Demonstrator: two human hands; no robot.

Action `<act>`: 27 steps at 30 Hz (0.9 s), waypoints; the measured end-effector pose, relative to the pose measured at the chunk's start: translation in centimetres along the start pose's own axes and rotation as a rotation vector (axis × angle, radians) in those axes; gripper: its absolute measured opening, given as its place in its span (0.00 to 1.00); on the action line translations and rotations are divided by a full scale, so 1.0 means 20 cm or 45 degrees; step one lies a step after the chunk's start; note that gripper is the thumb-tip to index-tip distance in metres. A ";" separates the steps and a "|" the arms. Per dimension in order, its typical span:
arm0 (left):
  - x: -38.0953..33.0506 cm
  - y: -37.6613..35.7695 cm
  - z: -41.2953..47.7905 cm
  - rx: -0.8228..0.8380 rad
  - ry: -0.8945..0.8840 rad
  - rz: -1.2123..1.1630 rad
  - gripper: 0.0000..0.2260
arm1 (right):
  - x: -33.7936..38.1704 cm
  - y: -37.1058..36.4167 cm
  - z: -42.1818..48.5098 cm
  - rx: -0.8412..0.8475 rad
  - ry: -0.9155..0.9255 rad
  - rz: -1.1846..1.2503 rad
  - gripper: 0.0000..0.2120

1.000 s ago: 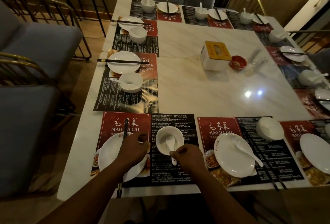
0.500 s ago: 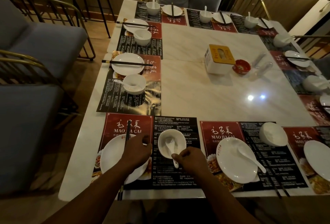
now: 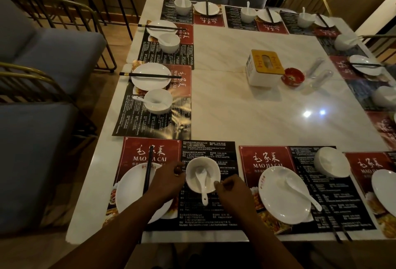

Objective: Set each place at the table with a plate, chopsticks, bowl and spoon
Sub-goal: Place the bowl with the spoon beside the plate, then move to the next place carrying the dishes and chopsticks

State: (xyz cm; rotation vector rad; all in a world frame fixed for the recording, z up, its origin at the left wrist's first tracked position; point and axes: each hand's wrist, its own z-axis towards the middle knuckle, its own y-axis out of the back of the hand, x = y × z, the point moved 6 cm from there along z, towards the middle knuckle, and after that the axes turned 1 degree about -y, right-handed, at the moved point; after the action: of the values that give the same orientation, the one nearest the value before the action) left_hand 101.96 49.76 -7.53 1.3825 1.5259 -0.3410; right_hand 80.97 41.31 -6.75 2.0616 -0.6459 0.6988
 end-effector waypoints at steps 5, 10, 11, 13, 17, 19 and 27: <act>0.01 -0.05 0.01 0.061 0.037 -0.019 0.15 | -0.04 -0.01 0.14 0.108 0.012 0.040 0.13; 0.03 -0.05 0.01 0.038 0.049 -0.016 0.17 | -0.04 -0.07 0.20 0.122 0.077 -0.034 0.13; 0.03 -0.05 0.01 0.030 0.050 -0.009 0.17 | -0.04 -0.07 0.20 0.121 0.090 -0.038 0.12; 0.04 -0.04 0.01 0.015 0.056 -0.006 0.17 | -0.04 -0.07 0.20 0.122 0.092 -0.038 0.11; 0.04 -0.04 0.02 0.008 0.068 -0.026 0.17 | -0.04 -0.07 0.21 0.120 0.090 -0.028 0.10; 0.05 -0.04 0.02 0.005 0.068 -0.035 0.17 | -0.05 -0.08 0.22 0.116 0.089 -0.036 0.10; 0.05 -0.05 0.01 -0.003 0.052 -0.047 0.18 | -0.05 -0.07 0.22 0.131 0.090 -0.035 0.11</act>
State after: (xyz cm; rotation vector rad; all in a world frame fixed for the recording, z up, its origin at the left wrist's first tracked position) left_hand 101.33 49.92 -8.86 1.3680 1.5862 -0.3356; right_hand 82.26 38.53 -10.46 2.1250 -0.5511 0.8000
